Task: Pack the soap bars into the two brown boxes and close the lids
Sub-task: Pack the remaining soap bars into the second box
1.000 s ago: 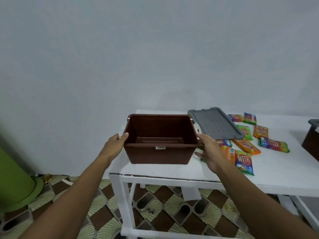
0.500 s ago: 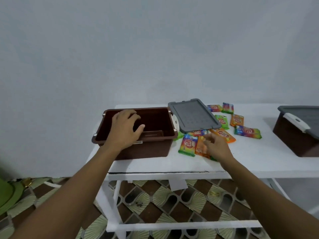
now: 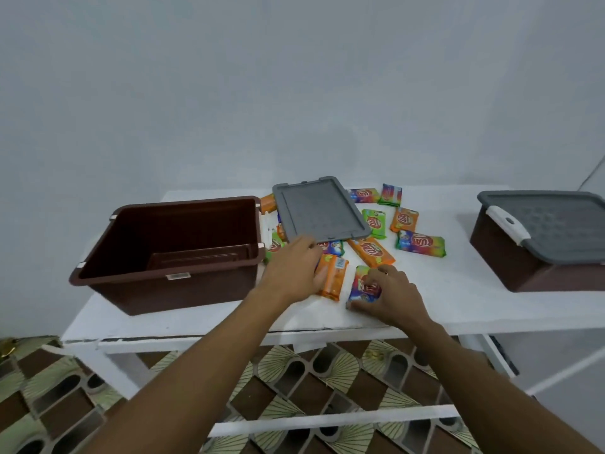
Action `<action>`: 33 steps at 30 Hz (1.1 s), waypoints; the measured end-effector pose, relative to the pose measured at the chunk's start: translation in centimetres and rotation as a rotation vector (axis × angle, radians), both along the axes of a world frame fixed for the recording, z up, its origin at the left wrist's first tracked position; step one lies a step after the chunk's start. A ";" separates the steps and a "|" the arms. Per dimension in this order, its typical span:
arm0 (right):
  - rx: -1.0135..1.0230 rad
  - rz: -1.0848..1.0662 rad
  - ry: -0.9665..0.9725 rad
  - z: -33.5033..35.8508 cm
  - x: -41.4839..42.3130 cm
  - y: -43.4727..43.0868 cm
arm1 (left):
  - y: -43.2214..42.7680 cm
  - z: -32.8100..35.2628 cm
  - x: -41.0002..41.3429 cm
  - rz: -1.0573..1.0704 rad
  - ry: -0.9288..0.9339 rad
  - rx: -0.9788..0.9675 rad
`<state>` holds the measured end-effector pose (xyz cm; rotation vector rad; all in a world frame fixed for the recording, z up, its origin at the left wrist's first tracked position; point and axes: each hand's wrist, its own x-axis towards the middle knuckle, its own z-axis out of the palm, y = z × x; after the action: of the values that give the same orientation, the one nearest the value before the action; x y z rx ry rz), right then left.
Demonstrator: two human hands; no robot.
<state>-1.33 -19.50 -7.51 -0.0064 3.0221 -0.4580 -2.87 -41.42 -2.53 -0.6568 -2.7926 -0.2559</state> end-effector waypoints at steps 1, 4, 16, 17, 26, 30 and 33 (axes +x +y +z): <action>0.019 0.005 -0.014 0.0 -0.2 -0.3 | 0.2 -0.5 -0.4 0.050 -0.064 0.044; -0.015 -0.009 -0.069 0.3 -0.9 0.3 | 1.0 -2.4 -1.4 0.253 -0.317 0.146; -0.614 -0.207 -0.038 1.4 -2.3 1.3 | 2.3 -2.1 -1.7 0.450 -0.454 0.428; -0.690 -0.227 -0.063 1.5 -2.5 1.4 | 2.4 -1.6 -1.6 0.428 -0.434 0.428; -1.388 -0.448 -0.174 4.3 -4.6 0.6 | -1.3 6.7 -2.3 0.298 -0.721 1.008; -1.570 -0.384 -0.301 7.6 -5.8 -2.8 | -6.5 9.6 -2.3 0.294 -0.814 1.189; -1.585 -0.270 -0.321 10.5 -6.0 -7.1 | -12.6 10.7 -3.0 0.331 -0.735 1.015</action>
<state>-7.33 -26.55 3.03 0.3131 1.6157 -2.3136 -5.87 -54.01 8.20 0.2013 -2.7107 -1.9606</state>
